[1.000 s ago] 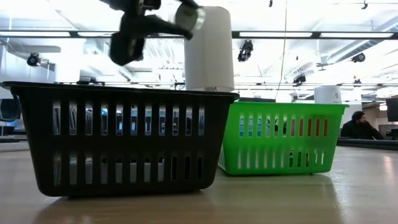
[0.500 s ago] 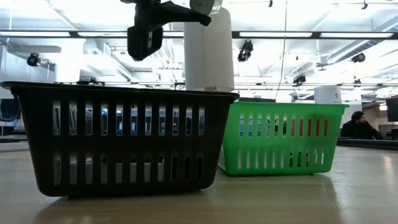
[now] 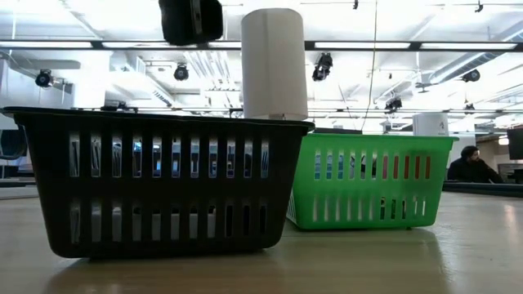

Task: Pick & Place Office items
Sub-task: Put the green charger adapter into the green bin

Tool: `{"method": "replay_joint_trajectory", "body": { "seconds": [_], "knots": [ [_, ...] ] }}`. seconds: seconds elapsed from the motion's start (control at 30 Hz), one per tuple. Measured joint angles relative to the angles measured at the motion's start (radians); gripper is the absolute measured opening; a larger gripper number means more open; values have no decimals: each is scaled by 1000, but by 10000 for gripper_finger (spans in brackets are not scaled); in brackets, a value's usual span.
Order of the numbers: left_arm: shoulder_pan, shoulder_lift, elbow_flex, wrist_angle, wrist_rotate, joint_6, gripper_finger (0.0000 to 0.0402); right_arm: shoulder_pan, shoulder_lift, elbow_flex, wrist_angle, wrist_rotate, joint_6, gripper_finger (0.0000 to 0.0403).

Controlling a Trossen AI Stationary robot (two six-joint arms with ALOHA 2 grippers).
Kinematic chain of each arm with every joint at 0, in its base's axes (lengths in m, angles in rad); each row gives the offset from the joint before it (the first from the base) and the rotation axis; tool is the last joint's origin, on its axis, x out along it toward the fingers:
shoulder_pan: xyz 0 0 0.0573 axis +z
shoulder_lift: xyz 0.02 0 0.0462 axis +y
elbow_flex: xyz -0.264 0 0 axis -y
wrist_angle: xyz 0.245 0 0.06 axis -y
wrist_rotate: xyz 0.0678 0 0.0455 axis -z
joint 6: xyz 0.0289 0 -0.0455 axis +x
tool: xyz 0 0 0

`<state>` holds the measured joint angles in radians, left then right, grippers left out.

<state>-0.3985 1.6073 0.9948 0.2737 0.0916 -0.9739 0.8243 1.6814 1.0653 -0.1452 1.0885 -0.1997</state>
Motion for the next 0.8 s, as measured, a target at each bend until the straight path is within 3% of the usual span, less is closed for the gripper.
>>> {"method": "replay_joint_trajectory", "body": {
  "seconds": [0.17,0.23,0.43,0.6,0.8],
  "knots": [
    [1,-1,9,-5,83,-50,133,-53,86,92,-3,195,-20,68],
    [1,-1,9,-23,119,-69,133,-64,111,119,-13,218,-61,68],
    [1,-2,9,-114,183,-137,133,-63,155,171,-25,104,-156,68],
    [1,-2,8,-133,186,-147,133,-71,140,182,-24,-74,-131,68],
    [1,-2,8,-133,186,-154,133,-70,136,217,-24,-103,-115,68]
  ]
}}
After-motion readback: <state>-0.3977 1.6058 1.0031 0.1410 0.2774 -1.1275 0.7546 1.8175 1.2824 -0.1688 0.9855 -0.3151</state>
